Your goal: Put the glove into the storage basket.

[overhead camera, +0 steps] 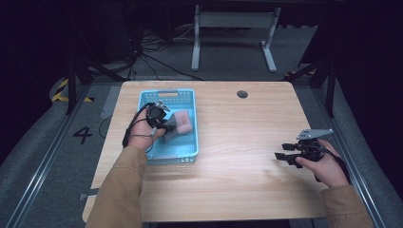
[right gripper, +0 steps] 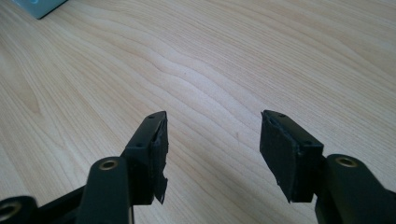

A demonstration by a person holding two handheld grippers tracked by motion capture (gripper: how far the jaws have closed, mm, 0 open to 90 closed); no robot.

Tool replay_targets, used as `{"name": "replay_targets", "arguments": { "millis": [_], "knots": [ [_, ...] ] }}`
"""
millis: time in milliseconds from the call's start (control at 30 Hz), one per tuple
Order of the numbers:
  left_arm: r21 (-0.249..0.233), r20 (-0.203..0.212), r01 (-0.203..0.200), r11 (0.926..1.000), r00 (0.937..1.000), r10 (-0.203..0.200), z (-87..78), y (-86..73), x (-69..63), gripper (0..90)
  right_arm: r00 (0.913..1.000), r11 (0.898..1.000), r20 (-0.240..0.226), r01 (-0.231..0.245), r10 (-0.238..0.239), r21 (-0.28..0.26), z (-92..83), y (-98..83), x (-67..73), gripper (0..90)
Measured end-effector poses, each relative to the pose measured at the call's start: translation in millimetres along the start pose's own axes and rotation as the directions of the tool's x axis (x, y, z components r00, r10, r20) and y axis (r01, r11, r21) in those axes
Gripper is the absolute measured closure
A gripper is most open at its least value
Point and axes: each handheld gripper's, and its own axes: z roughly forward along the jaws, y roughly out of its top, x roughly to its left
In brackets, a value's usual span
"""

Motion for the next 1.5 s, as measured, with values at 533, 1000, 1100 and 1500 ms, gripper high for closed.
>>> {"name": "replay_targets", "arguments": {
  "millis": [533, 1000, 1100, 1500],
  "knots": [
    [0.072, -0.024, 0.018, 0.9973, 0.9996, -0.017, 24.4, 3.4, 0.9, 63.6, 1.0, 1.0, -0.003, 0.006, -0.006, 0.011, 1.7, -3.6, 1.6, 41.1],
    [0.083, -0.087, -0.031, 0.996, 0.9955, 0.038, 38.6, 10.7, 6.1, 57.0, 1.0, 1.0, 0.007, -0.002, 0.002, 0.006, -1.5, -8.5, -0.5, 41.1],
    [0.077, -0.1, -0.026, 0.9967, 0.9945, 0.033, 39.8, 8.6, 9.2, 49.4, 1.0, 1.0, 0.001, 0.0, 0.0, 0.006, -0.9, -7.8, 0.6, 41.0],
    [0.0, -0.154, 0.0, 1.0, 0.9881, 0.0, 32.0, 11.4, 7.5, 36.4, 0.9999, 1.0, -0.004, 0.01, -0.01, 0.006, 1.0, -5.7, 1.0, 40.6]
  ]
}}
